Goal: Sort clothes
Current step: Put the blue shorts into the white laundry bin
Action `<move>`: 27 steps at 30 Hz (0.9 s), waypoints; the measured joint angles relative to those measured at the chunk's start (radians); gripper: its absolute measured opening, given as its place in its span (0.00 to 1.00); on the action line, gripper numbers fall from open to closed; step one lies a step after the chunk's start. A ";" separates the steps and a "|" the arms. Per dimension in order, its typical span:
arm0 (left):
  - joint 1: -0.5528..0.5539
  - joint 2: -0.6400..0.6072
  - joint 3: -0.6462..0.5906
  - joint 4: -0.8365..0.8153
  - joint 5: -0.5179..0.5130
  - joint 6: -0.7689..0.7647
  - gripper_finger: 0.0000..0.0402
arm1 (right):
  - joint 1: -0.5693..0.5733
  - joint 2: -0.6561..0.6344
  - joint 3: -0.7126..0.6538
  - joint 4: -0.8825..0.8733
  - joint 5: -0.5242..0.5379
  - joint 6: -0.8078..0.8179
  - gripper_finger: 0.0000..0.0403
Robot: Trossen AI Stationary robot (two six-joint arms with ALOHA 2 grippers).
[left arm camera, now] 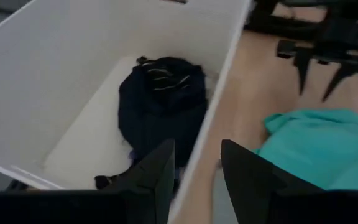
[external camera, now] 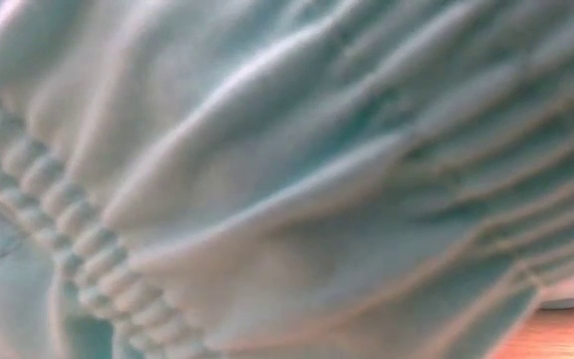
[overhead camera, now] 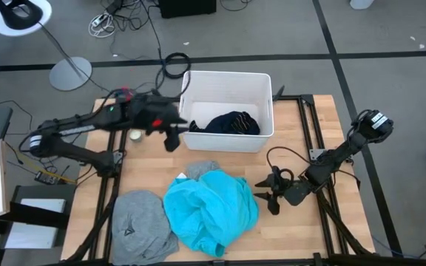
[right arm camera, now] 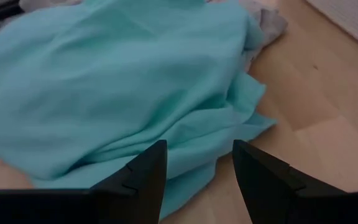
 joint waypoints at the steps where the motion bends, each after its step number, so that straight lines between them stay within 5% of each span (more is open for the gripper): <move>1: -0.024 -0.032 -0.037 0.027 -0.012 -0.019 0.34 | -0.004 0.000 0.000 -0.002 0.000 -0.016 0.45; 6: -0.143 -0.197 -0.230 0.143 -0.039 -0.147 0.34 | -0.036 0.000 0.000 -0.001 -0.004 -0.068 0.45; 13: -0.315 -0.373 -0.434 0.208 -0.205 -0.310 0.34 | -0.110 0.028 0.000 0.032 -0.100 -0.066 0.45; 22: -0.425 -0.426 -0.560 0.312 -0.310 -0.379 0.34 | -0.164 0.289 0.011 0.269 -0.137 -0.067 0.44; 27: -0.434 -0.427 -0.561 0.317 -0.333 -0.380 0.34 | -0.217 0.380 0.095 0.286 -0.265 -0.123 0.19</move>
